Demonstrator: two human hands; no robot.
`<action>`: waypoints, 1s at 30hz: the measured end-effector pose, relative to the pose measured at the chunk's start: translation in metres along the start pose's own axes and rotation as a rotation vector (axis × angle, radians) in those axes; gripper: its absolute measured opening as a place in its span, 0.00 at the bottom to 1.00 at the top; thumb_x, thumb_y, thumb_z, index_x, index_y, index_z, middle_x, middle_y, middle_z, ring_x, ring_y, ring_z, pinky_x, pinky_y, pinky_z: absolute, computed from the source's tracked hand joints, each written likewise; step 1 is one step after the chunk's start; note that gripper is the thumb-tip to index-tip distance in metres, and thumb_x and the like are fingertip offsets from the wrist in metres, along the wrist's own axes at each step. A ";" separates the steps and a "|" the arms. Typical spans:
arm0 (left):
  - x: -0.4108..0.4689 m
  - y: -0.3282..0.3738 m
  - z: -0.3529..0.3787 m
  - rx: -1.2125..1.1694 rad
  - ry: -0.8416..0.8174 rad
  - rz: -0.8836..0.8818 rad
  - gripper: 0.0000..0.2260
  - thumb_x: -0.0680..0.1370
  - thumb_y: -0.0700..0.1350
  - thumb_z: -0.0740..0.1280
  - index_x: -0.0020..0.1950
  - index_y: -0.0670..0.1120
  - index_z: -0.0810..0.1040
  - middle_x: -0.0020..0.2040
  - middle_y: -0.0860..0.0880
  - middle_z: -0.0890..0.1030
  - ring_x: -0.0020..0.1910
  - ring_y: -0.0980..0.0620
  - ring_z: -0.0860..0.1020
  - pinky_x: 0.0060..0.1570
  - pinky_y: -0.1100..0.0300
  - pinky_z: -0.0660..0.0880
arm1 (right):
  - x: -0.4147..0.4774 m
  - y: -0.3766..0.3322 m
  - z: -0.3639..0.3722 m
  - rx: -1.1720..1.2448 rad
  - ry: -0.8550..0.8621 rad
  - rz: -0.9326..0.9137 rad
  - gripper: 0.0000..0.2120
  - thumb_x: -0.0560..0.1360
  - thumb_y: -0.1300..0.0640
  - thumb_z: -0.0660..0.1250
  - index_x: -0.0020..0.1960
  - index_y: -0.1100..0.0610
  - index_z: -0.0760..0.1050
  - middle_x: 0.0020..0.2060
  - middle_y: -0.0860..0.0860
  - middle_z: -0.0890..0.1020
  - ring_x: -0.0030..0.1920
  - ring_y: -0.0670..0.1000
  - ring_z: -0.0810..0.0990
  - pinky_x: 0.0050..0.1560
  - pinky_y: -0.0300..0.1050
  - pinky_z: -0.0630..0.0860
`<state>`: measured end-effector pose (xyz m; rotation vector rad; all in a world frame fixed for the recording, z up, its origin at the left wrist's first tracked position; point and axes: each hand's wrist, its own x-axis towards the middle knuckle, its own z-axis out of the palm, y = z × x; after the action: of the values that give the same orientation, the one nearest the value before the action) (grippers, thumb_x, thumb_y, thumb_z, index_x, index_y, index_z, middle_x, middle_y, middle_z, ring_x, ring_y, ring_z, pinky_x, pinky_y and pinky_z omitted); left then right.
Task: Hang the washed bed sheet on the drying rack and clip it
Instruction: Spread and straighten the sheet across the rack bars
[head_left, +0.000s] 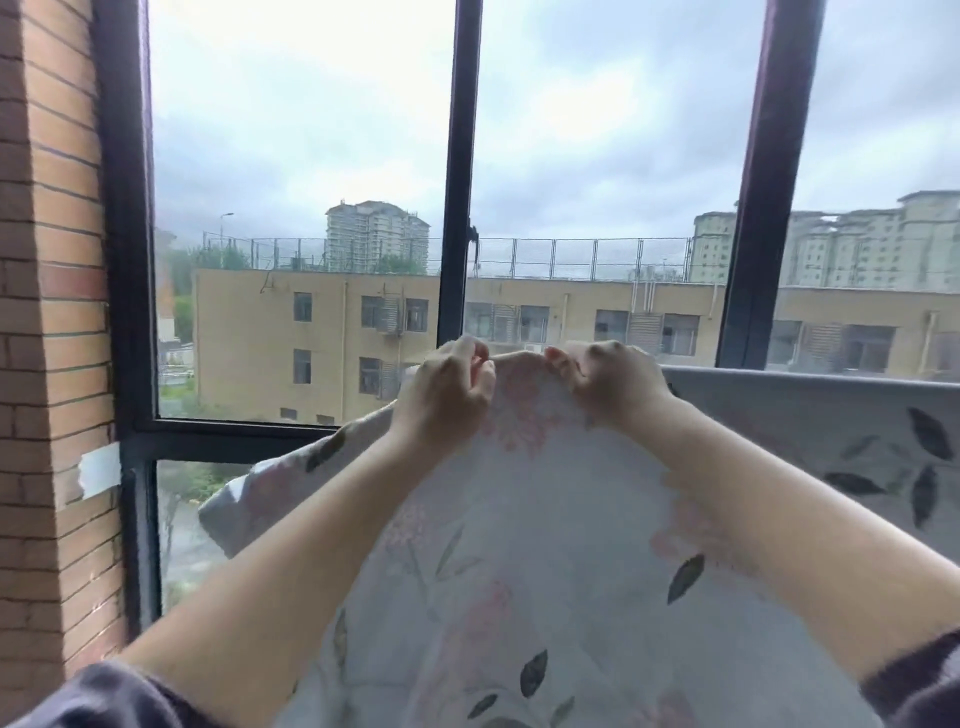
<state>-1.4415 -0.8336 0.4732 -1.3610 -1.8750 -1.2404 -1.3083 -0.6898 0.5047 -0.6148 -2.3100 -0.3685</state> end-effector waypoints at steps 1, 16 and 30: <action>0.004 0.011 0.009 0.047 0.009 0.040 0.08 0.79 0.48 0.58 0.53 0.48 0.74 0.51 0.48 0.79 0.47 0.49 0.76 0.55 0.48 0.71 | -0.005 0.013 -0.002 -0.009 -0.001 0.018 0.24 0.81 0.40 0.46 0.55 0.51 0.77 0.45 0.54 0.83 0.48 0.56 0.79 0.43 0.45 0.66; 0.025 0.126 0.128 0.170 0.104 0.162 0.07 0.78 0.50 0.65 0.45 0.48 0.78 0.42 0.52 0.83 0.42 0.49 0.79 0.52 0.54 0.64 | -0.068 0.219 -0.031 0.000 -0.039 0.058 0.27 0.78 0.38 0.41 0.47 0.52 0.73 0.40 0.51 0.80 0.43 0.57 0.78 0.57 0.55 0.69; 0.031 0.125 0.128 0.368 0.154 -0.022 0.13 0.82 0.48 0.54 0.45 0.44 0.75 0.38 0.41 0.82 0.37 0.40 0.77 0.52 0.50 0.66 | -0.097 0.293 -0.041 0.009 -0.020 0.141 0.20 0.81 0.43 0.46 0.44 0.52 0.71 0.40 0.48 0.77 0.49 0.54 0.76 0.55 0.51 0.63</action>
<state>-1.3236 -0.6955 0.4873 -1.0231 -1.8973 -0.9216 -1.0693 -0.4904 0.4912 -0.7752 -2.2704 -0.2864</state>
